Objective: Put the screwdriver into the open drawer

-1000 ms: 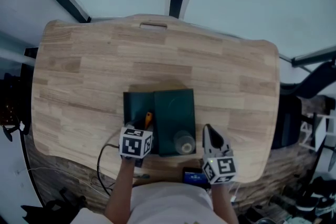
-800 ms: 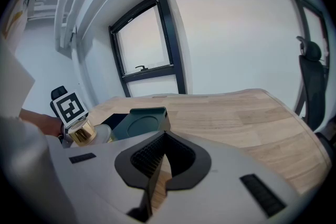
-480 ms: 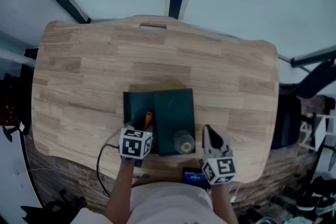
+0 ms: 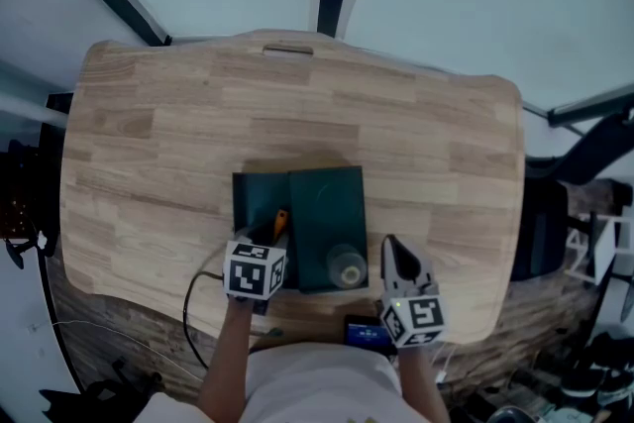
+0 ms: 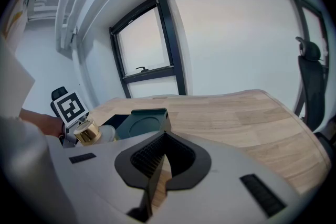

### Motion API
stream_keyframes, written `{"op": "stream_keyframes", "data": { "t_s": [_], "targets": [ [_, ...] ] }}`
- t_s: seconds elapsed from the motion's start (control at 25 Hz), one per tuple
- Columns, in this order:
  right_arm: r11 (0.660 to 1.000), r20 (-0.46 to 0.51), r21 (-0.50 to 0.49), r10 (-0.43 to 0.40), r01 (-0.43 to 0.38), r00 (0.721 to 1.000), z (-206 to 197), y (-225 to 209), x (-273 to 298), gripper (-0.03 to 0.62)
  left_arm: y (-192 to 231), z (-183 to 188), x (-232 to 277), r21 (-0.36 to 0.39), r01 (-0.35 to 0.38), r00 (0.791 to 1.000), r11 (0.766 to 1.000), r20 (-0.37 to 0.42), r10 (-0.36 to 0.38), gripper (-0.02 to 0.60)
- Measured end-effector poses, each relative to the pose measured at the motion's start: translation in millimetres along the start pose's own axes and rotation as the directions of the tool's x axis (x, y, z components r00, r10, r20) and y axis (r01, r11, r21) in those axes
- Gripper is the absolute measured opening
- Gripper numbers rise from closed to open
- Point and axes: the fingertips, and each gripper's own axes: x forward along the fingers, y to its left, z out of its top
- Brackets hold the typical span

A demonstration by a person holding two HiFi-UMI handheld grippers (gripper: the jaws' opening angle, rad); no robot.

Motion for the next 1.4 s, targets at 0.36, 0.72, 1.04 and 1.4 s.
{"op": "stream_keyframes", "data": {
  "t_s": [0.36, 0.72, 1.04, 1.4],
  "targets": [
    [1.0, 0.016, -0.021, 0.005, -0.004, 1.0, 4, 4, -5, -0.003, -1, 9, -11, -0.008, 0.008, 0.999, 1.0, 0.047, -0.007, 0.109],
    [0.999, 0.075, -0.048, 0.0, 0.004, 0.997, 23, 11, -25, -0.003, 4, 25, -38, -0.039, -0.03, 0.981, 0.999, 0.192, 0.037, 0.109],
    [0.997, 0.133, -0.075, 0.012, -0.002, 0.991, 34, 23, -46, -0.003, -5, 31, -63, -0.047, 0.003, 0.963, 0.999, 0.271, 0.01, 0.038],
    [0.995, 0.205, -0.096, 0.019, 0.001, 0.979, 45, 36, -74, -0.003, -34, 42, -101, 0.079, -0.021, 0.912, 0.997, 0.409, -0.013, -0.002]
  ]
}}
